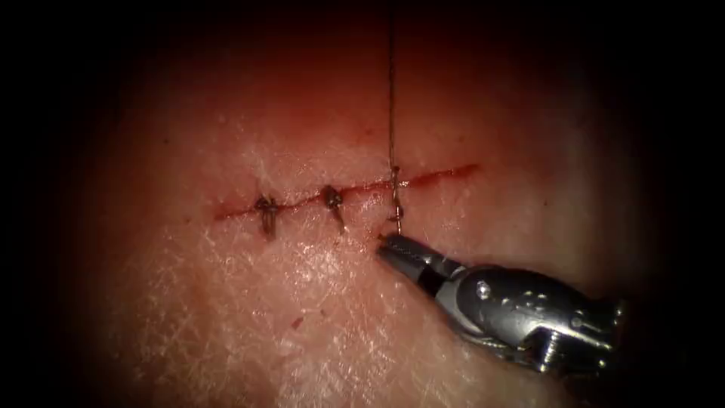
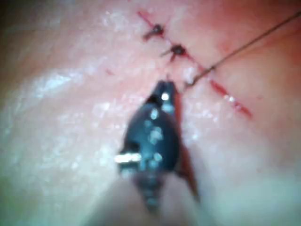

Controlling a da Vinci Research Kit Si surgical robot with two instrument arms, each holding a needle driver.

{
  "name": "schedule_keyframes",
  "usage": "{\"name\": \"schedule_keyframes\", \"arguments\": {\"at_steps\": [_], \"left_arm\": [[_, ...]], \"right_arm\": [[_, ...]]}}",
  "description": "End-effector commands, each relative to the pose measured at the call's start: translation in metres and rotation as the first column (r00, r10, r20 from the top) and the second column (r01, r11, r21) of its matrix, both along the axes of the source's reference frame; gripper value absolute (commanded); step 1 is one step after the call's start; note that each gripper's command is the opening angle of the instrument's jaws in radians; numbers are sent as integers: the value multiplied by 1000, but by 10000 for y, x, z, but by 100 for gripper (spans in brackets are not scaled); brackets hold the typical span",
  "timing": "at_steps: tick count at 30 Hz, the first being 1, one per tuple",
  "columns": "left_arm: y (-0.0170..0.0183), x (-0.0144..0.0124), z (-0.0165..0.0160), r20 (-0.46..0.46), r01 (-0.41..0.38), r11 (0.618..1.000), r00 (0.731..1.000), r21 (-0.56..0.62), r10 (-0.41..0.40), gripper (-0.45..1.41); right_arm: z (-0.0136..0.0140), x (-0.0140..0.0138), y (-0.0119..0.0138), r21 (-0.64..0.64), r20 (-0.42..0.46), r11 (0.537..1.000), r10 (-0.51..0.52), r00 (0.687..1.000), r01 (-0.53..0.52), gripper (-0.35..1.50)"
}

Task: Wound Closure

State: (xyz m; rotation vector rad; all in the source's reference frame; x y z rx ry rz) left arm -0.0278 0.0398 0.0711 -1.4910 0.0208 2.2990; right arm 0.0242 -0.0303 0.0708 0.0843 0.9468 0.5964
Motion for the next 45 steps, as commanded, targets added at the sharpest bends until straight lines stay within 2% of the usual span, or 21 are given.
{"name": "schedule_keyframes", "arguments": {"at_steps": [1, 13, 23, 29, 30, 31, 35, 37, 41, 45], "left_arm": [[6, -4, 5, 0, -5, 1000, 1000, -8, 5, -45], [23, 5, -14, 4, 8, 999, 1000, -36, -7, -45], [16, -3, -8, 2, 5, 999, 1000, -46, -5, -45], [0, -3, -22, 33, -21, 999, 999, -32, 22, -45], [-3, -3, -26, 40, -26, 999, 999, -28, 27, -45], [-6, -3, -30, 48, -32, 999, 998, -24, 33, -45], [-27, -5, -54, 88, -62, 998, 994, -4, 62, -45], [-38, -4, -67, 101, -75, 997, 992, 0, 75, -45], [-68, -1, -100, 120, -97, 995, 988, 8, 95, -45], [-102, 6, -136, 138, -121, 993, 983, 13, 118, -45]], "right_arm": [[5, 7, -9, -2, -5, 1000, -12, 1000, 12, -35], [11, 9, -26, -7, 9, 997, -79, 997, 79, -35], [11, 9, -28, -20, 24, 994, -110, 994, 110, -35], [6, 10, -22, -7, 3, 992, -128, 992, 128, -35], [4, 9, -22, -4, -3, 991, -132, 991, 132, -20], [1, 7, -22, 1, -13, 990, -142, 990, 142, 7], [-17, -10, -11, -18, -55, 985, -172, 984, 171, 86], [-29, -23, 0, -54, -75, 981, -188, 979, 185, 113], [-51, -46, 23, -38, -85, 983, -180, 980, 177, 120], [-66, -57, 43, -39, -100, 987, -159, 982, 156, 113]]}}
